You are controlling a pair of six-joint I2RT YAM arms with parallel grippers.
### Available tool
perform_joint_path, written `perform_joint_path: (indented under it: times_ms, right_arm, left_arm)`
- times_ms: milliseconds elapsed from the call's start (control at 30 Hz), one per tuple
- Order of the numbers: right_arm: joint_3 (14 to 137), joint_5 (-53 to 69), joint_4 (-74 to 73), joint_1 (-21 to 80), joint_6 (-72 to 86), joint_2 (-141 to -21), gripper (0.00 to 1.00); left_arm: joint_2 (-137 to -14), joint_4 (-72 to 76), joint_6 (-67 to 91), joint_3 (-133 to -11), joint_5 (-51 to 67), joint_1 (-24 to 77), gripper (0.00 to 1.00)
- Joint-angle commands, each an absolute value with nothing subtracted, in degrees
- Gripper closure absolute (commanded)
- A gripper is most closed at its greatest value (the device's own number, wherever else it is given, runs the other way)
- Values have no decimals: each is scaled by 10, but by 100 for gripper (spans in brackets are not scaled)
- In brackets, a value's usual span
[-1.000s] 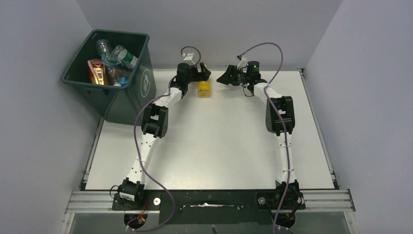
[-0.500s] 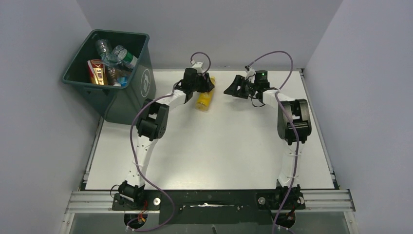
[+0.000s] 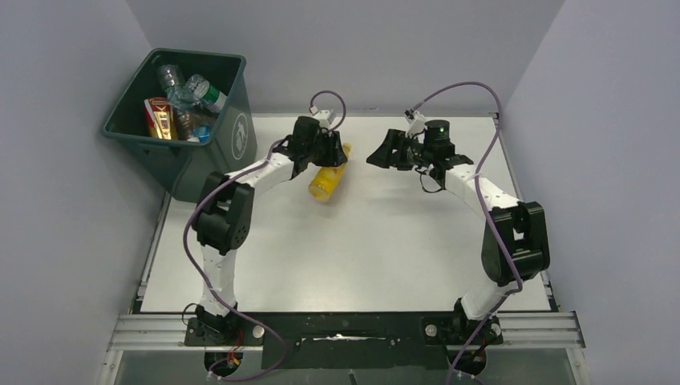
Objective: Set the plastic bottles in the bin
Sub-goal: Pick up the plastic bottle at the center of the board, then place the plastic bottle in the trash bin.
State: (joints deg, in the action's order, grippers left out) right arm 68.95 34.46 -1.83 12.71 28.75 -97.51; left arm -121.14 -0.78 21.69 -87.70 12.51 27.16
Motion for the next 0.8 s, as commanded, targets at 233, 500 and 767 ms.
perform_joint_path:
  times_ms: [233, 500, 767]
  right_arm:
    - [657, 275, -86, 213, 290, -845, 31]
    - [630, 226, -116, 296, 298, -799, 30]
    - [611, 209, -116, 345, 313, -779, 30]
  left_arm:
    - [-951, -134, 183, -1023, 115, 201, 73]
    - [-858, -133, 194, -1055, 108, 100, 72]
    - [-830, -84, 230, -1015, 158, -47, 72]
